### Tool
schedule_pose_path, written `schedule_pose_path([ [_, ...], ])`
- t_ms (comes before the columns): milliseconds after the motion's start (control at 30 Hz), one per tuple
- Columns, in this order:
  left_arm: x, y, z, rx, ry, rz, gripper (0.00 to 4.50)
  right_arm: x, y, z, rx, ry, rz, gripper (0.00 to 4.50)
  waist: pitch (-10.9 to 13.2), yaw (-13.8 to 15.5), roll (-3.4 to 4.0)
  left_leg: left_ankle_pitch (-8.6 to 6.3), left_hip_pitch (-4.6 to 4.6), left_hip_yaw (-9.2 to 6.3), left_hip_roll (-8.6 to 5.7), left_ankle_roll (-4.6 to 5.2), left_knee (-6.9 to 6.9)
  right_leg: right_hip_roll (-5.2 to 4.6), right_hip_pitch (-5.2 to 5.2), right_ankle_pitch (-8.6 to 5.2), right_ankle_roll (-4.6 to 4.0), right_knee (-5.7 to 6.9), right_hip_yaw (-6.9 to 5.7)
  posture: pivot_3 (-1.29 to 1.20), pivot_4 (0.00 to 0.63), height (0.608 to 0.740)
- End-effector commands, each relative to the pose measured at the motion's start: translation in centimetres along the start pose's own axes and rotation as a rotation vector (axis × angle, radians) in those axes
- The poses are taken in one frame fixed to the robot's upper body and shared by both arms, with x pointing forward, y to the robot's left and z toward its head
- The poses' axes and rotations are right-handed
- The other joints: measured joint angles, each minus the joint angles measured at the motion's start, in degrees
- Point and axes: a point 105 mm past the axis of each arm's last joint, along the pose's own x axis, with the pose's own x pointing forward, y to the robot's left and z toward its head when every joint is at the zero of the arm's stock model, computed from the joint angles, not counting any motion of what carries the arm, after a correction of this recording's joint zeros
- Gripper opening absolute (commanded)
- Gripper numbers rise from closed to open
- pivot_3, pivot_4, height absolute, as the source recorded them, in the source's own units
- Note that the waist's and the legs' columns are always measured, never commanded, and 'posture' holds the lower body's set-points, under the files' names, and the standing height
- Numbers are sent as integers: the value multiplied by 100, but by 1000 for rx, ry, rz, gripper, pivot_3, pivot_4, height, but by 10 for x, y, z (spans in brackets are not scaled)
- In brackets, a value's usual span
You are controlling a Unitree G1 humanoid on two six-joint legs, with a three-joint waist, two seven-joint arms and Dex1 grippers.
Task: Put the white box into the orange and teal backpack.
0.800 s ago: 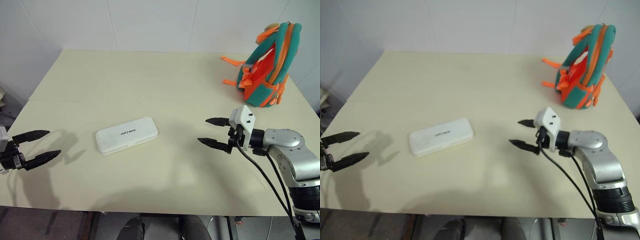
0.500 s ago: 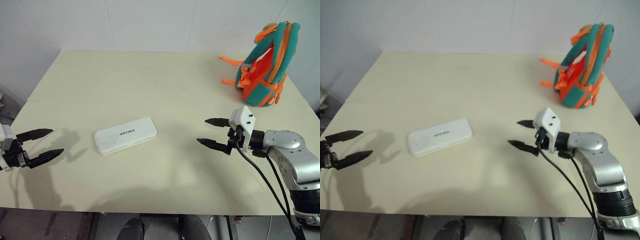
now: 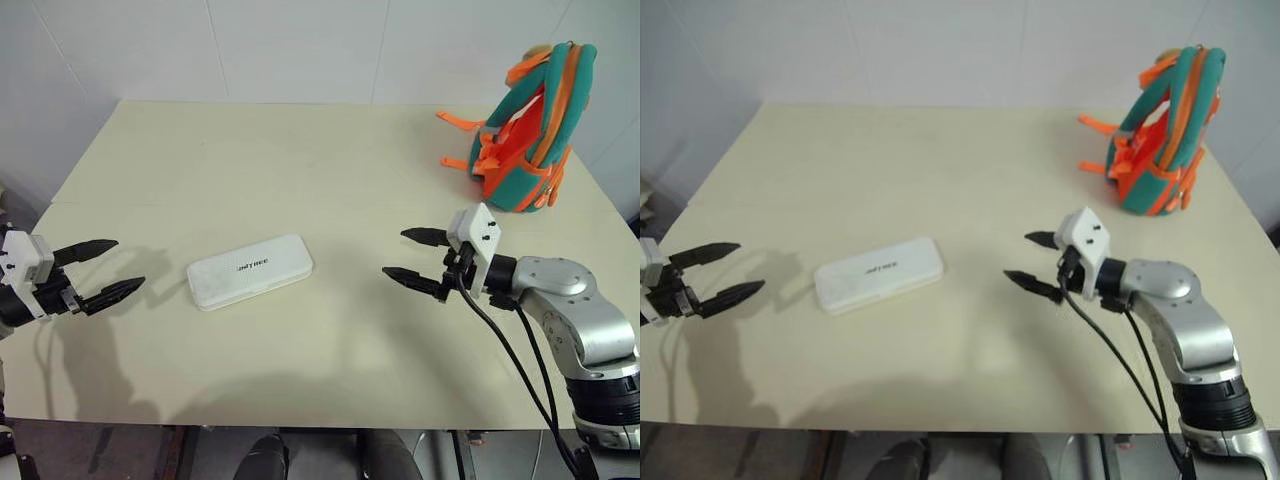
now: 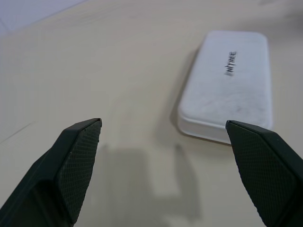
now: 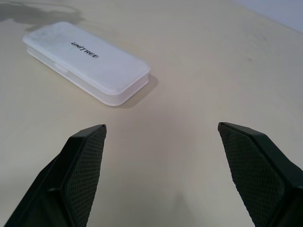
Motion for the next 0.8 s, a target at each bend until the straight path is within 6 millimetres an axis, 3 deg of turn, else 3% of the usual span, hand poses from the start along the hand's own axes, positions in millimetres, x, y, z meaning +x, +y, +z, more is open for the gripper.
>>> schedule_pose_path([
  [33,-1,-2,0,33,28,14,4085,4,-2,7,-57,-35,-17,4096,0,10,0,0,-1,0,0,0,0,0,0,0,0,0,0,0,150,740],
  [267,-6,-12,-4,-63,64,-22,2199,14,3,11,-55,-67,-24,2031,0,11,0,-1,-2,2,1,1,0,1,0,1,2,6,3,0,150,740],
  [433,-8,-18,-3,-93,51,-96,544,20,4,9,-54,-68,-29,212,0,12,0,-1,-1,2,1,1,0,1,-1,1,2,2,4,0,150,740],
  [500,-10,-19,-3,-98,51,-114,0,26,4,7,-56,-68,-37,129,0,3,0,-1,-1,3,1,0,0,1,-1,1,1,2,4,0,150,740],
  [800,0,-25,-27,-184,131,-62,0,67,10,-2,-71,-55,-42,120,0,-2,0,0,3,9,2,-1,0,3,-8,2,0,6,11,0,150,740],
])
